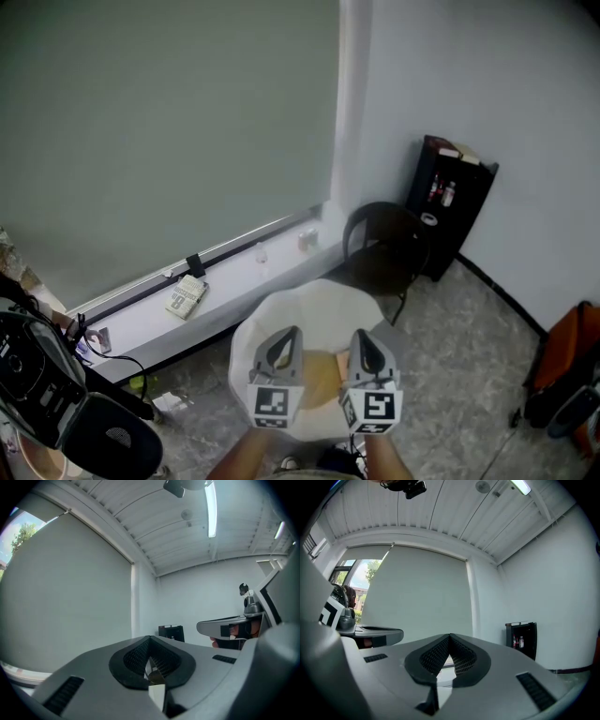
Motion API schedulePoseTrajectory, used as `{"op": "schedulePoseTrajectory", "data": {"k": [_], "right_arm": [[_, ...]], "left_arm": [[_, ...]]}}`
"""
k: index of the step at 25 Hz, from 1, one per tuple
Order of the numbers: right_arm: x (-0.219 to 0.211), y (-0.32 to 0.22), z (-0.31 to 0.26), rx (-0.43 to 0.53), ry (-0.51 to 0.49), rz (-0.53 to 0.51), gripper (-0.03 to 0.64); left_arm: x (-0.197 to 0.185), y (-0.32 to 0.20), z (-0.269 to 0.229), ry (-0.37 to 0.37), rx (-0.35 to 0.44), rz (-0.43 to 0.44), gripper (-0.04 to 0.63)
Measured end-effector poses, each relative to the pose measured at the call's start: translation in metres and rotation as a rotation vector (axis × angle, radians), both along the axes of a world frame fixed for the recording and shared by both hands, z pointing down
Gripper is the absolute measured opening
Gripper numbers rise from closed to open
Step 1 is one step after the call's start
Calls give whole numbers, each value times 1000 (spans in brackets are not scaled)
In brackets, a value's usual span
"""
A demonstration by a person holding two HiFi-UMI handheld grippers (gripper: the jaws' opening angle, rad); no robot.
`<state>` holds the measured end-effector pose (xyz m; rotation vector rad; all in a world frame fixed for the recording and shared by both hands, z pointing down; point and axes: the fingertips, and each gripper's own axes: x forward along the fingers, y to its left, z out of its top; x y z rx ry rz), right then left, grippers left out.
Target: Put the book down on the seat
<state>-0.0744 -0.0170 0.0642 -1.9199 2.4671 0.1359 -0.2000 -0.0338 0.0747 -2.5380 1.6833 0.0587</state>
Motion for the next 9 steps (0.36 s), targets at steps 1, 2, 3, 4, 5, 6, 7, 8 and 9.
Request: {"op": "schedulePoseTrajectory", "data": {"k": [1,2,3,4,5,6,7,8,9], "right_arm": [[-1,1,4,-3,1,3,5],[-1,1,5,-3,2,5,5],[-2,1,5,-2,2,7,5],[-2,0,3,-2,2,7,5],[-2,-1,1,-3,1,6,5],[0,-2,-1,-3,-1,5,5],[1,-3,-4,0,-3,3,5],[3,-4,-8,3,-6,1,5],[4,-4,-11,5,-8,-1,5]], "left_arm": [[-1,1,3,0,1,1,6],[-1,1,5,-1,1,2,6],[-1,1,6,-3,0,3,6],[-1,0,6,-5,-1,4,6],[0,0,4,-7,-2,6,6],[1,-1,1,-8,-1,7,6],[3,-1,-2,-9,-1,8,6],[6,-2,-5,-9,-1,9,6],[8,-2,-8,-9,0,11,6]]}}
